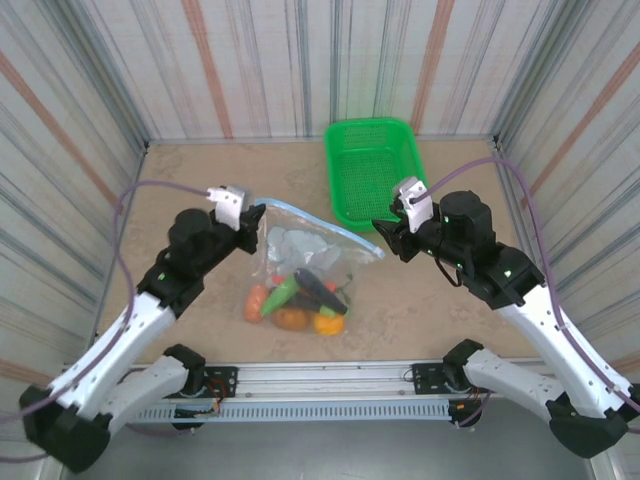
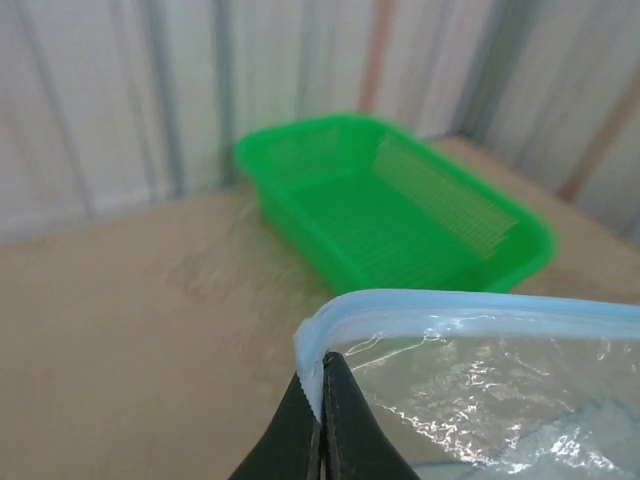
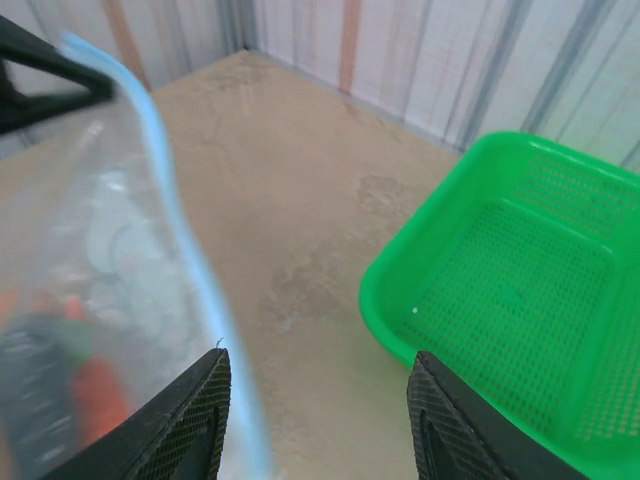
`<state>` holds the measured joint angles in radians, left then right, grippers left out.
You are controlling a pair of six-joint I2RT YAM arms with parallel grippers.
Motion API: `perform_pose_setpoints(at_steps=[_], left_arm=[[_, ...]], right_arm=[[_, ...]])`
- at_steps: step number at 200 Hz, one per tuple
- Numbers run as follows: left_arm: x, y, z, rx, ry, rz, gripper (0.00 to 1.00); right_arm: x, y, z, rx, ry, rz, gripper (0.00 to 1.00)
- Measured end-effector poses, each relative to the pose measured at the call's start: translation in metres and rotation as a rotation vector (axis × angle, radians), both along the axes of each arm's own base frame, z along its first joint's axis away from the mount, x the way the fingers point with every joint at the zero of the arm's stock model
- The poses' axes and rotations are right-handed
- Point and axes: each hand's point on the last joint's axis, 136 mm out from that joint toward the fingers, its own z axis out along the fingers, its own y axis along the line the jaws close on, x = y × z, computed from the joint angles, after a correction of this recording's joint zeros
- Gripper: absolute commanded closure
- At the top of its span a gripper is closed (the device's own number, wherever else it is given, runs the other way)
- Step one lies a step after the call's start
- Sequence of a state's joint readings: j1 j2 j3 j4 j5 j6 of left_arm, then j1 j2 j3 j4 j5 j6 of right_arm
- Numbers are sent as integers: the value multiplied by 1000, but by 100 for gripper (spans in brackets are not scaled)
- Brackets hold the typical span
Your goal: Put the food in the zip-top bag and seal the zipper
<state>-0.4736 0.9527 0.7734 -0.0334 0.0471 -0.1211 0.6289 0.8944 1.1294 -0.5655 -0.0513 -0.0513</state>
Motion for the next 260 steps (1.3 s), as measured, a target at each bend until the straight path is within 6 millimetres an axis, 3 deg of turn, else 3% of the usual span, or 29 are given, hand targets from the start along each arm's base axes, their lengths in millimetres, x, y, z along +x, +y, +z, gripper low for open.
perform_pose_setpoints(at_steps=[31, 52, 78, 100, 121, 131, 135, 137, 152, 154, 157, 183, 199, 216, 235, 260], left_arm=[[72, 58, -115, 9, 381, 317, 100], [104, 98, -178, -60, 613, 492, 100], [124, 123, -226, -123, 804, 601, 100], [120, 115, -237, -139, 863, 604, 76], [117, 109, -232, -146, 866, 591, 53], [116, 108, -223, -144, 847, 580, 43], [115, 108, -219, -149, 839, 581, 37], [114, 108, -215, -147, 829, 578, 33], [108, 112, -188, -163, 760, 584, 15], [107, 113, -185, -168, 750, 589, 7], [104, 114, -178, -166, 732, 586, 2], [82, 119, -105, -183, 517, 554, 1], [67, 111, -57, -177, 352, 488, 1], [49, 104, -24, -164, 218, 437, 1], [34, 114, -12, -141, 129, 464, 1], [26, 133, -30, -14, 100, 532, 1]], right_arm=[[14, -10, -12, -9, 46, -113, 54], [21, -17, -16, 6, 78, -188, 55], [30, -18, -29, -9, 160, -243, 52], [35, -15, -44, -39, 227, -260, 47], [33, -15, -58, -61, 282, -272, 34], [33, -15, -60, -56, 298, -278, 19], [33, -16, -61, -60, 298, -278, 3], [33, -16, -61, -53, 303, -283, 0], [31, -18, -59, -44, 302, -283, 1], [31, -18, -58, -41, 301, -282, 1], [31, -20, -57, -38, 299, -285, 1], [29, -33, -41, -9, 233, -313, 1], [21, -42, -32, 22, 129, -299, 1], [8, -52, -43, 31, 22, -262, 1], [7, -65, -77, 0, -16, -274, 1], [31, -83, -141, -70, 74, -354, 1]])
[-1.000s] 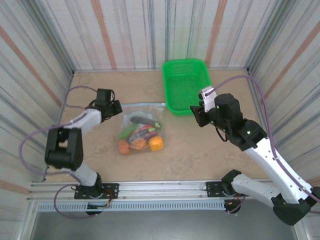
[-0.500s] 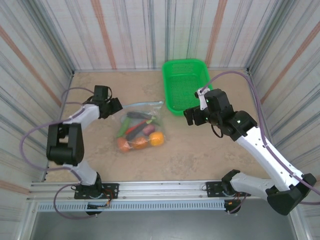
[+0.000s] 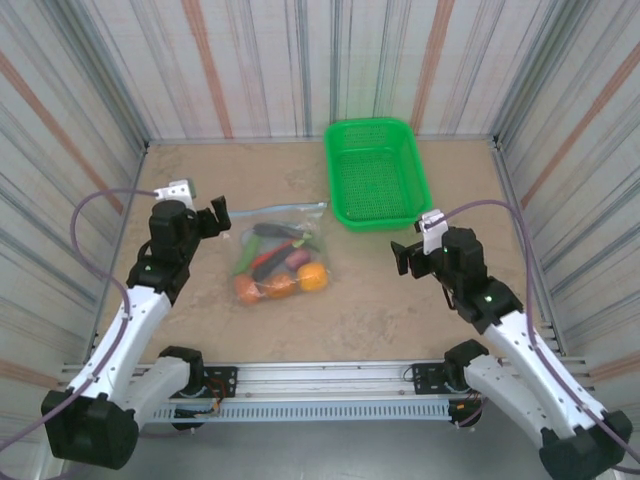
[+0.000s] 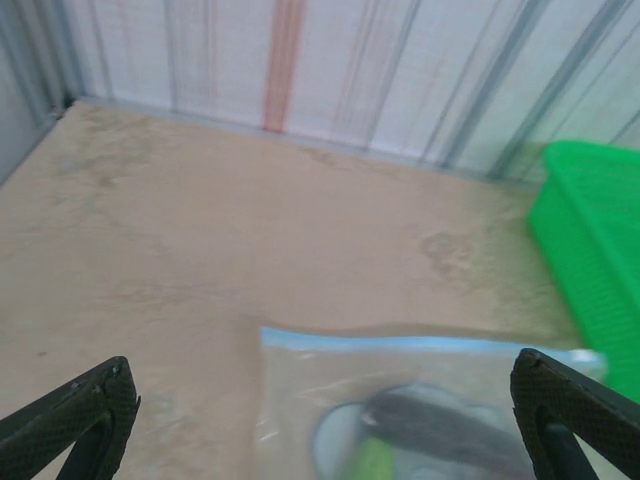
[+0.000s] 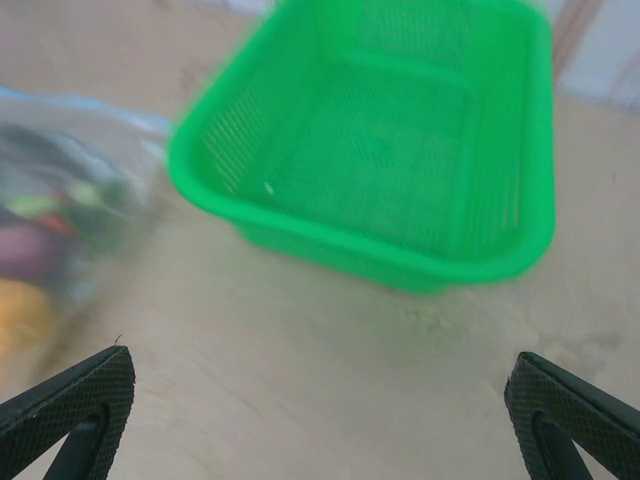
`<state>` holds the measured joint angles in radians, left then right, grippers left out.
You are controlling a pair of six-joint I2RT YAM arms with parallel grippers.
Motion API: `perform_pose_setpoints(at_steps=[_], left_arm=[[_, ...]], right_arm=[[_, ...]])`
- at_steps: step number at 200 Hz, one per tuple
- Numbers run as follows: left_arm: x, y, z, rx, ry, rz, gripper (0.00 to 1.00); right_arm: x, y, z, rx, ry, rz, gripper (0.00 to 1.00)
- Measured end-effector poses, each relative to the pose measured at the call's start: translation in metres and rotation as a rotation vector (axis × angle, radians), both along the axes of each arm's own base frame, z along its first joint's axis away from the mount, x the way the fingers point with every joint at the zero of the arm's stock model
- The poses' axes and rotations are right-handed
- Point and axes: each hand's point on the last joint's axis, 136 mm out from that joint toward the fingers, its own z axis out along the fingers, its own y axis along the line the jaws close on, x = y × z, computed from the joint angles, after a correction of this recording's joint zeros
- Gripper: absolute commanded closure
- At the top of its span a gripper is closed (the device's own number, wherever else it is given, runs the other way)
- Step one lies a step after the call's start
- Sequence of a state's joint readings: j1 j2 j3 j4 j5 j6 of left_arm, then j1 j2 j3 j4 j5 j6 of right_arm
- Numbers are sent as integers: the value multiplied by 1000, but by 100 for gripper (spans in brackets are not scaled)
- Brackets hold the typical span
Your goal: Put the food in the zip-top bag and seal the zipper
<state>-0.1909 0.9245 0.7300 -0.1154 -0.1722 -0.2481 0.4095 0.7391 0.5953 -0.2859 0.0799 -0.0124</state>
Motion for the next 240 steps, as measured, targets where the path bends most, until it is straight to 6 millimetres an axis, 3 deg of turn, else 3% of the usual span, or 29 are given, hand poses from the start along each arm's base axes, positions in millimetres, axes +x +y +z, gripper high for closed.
perform_pose_setpoints(at_steps=[18, 31, 70, 97, 119, 142, 174, 195, 213, 240], left_arm=[[8, 6, -20, 92, 55, 1, 1], [17, 9, -41, 108, 98, -27, 1], [25, 48, -109, 83, 223, 5, 1], [22, 52, -143, 97, 223, 12, 1], [21, 54, -166, 106, 199, 20, 1], [30, 53, -170, 124, 148, 15, 1], [42, 30, -170, 187, 56, -62, 1], [44, 17, -170, 215, 45, -119, 1], [52, 21, -162, 208, 27, -121, 1], [57, 25, -155, 210, 12, -114, 1]], right_arm=[[14, -24, -50, -29, 91, -94, 1], [22, -43, -71, -31, 124, -164, 1], [61, -74, -102, -8, 122, -273, 1], [69, -94, -125, 34, 120, -312, 1], [85, -105, -119, 93, 48, -319, 1], [98, -115, -114, 159, -45, -329, 1], [93, -103, -139, 168, -30, -299, 1], [106, -99, -126, 174, -55, -281, 1], [121, -108, -109, 177, -103, -305, 1], [123, -111, -109, 158, -105, -339, 1]])
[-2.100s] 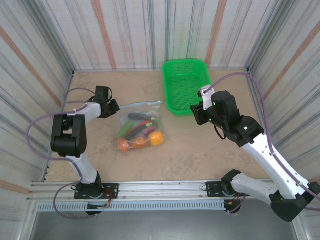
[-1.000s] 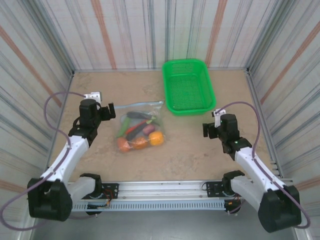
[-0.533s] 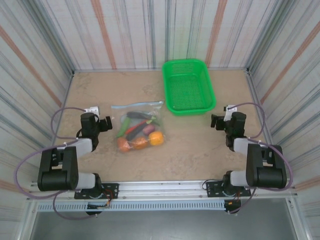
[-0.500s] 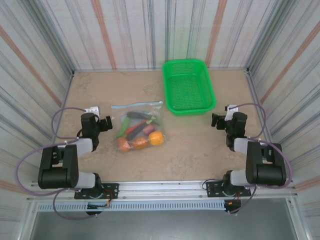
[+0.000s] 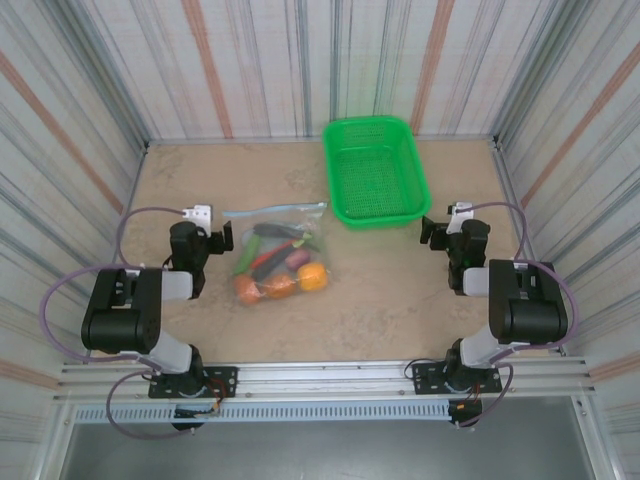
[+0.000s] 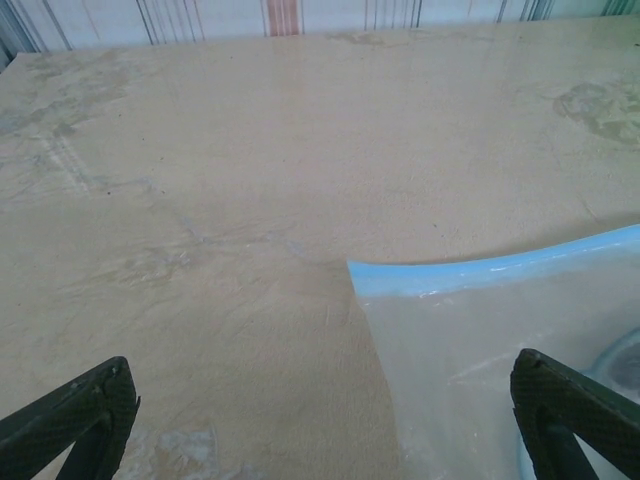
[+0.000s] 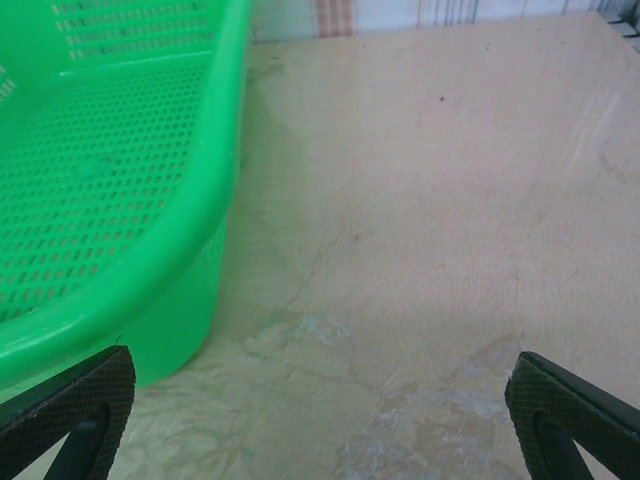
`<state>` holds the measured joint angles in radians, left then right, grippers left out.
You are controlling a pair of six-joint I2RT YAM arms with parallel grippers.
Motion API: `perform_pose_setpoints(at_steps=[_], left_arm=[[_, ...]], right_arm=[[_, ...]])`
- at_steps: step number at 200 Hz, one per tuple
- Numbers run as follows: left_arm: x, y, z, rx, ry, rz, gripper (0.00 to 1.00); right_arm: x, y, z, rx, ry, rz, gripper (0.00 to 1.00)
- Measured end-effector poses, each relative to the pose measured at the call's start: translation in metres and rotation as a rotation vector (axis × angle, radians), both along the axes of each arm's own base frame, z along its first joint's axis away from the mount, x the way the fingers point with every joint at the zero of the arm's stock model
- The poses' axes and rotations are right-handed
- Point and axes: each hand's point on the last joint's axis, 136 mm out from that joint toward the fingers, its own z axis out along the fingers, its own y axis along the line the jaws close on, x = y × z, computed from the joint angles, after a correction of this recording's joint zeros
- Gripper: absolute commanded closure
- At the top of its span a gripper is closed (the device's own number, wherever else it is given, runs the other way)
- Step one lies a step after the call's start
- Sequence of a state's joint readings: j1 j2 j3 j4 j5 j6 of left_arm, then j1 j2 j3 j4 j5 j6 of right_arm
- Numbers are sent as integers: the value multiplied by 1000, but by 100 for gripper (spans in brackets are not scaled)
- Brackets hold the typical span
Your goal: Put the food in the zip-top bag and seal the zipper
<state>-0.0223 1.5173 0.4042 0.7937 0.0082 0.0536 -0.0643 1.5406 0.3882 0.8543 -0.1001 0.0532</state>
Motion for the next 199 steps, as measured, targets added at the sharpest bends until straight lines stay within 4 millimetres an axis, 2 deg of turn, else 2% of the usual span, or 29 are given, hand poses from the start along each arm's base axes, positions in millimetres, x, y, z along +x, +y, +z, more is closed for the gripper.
perform_pose_setpoints(at_steps=[44, 127, 158, 178, 199], left_arm=[[-1, -1, -2, 3, 7, -4, 1], [-1, 10, 0, 36, 0, 83, 1], [-3, 4, 0, 54, -13, 84, 1], [-5, -5, -3, 47, -6, 23, 1], [-3, 7, -3, 7, 2, 18, 1]], right_arm=[[-1, -4, -4, -8, 19, -38, 1], [-2, -5, -4, -2, 20, -44, 1], [-2, -5, -4, -2, 20, -44, 1], [-2, -5, -4, -2, 20, -44, 1], [-2, -5, -4, -2, 20, -44, 1]])
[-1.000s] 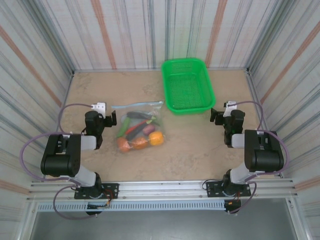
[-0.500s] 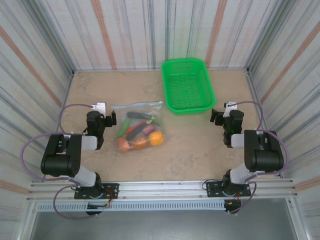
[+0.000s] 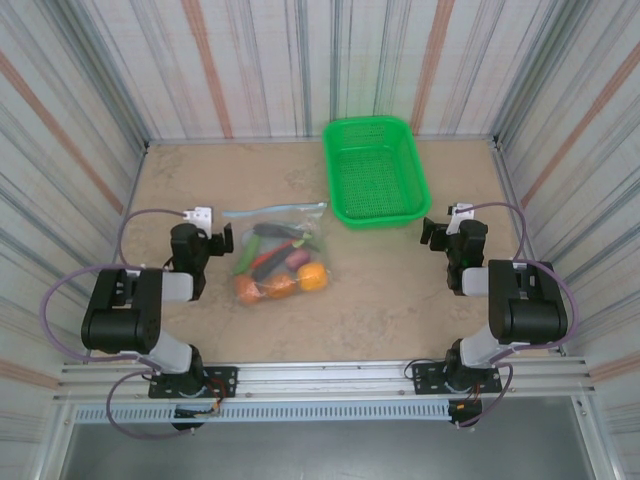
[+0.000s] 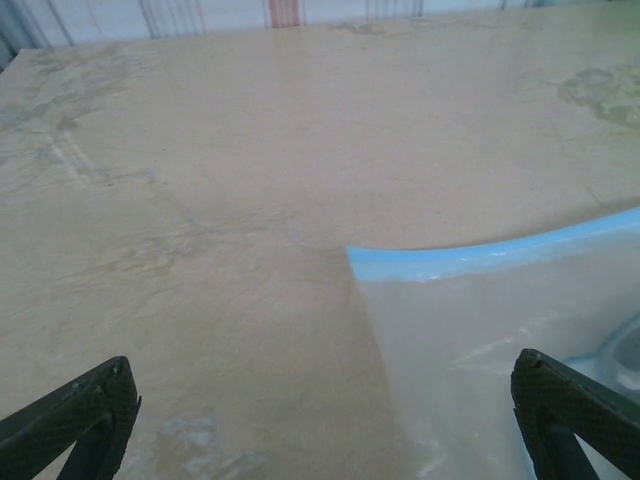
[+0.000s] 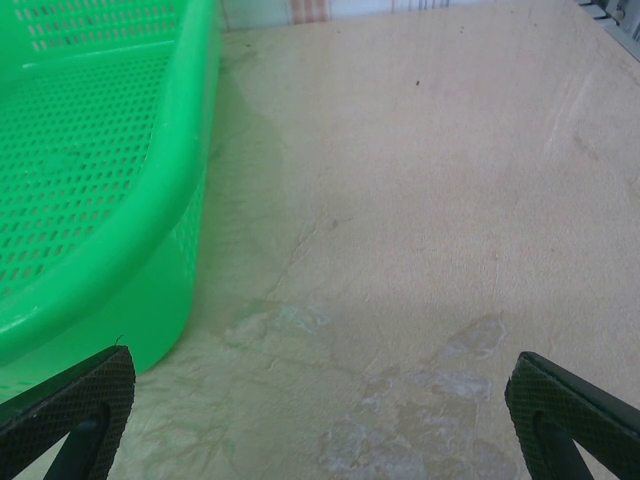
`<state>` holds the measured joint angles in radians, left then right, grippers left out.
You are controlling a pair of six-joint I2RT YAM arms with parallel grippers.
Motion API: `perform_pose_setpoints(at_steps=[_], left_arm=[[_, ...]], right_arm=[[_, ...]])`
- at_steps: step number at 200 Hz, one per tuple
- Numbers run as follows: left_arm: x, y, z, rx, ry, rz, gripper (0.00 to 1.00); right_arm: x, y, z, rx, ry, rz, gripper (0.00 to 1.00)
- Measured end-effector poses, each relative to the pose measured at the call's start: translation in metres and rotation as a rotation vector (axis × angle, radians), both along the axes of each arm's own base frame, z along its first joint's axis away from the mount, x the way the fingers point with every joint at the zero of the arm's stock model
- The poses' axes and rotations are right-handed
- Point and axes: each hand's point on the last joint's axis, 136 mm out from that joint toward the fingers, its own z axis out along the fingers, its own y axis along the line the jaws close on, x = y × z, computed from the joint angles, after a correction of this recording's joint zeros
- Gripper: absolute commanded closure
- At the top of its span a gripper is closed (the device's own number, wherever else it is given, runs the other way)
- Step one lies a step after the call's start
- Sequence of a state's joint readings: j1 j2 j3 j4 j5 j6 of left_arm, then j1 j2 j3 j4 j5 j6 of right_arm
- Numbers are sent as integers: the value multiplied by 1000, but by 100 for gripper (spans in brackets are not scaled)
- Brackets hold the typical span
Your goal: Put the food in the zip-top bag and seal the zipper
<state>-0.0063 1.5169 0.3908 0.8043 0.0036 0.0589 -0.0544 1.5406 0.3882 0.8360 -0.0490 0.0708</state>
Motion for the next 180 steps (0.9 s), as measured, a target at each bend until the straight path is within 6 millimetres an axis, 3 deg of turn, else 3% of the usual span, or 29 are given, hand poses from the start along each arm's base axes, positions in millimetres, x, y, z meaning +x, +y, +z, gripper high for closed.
perform_pose_setpoints(at_steps=[180], left_arm=[[0, -1, 0, 14, 3, 24, 1]], right_arm=[[0, 0, 0, 0, 0, 0, 1]])
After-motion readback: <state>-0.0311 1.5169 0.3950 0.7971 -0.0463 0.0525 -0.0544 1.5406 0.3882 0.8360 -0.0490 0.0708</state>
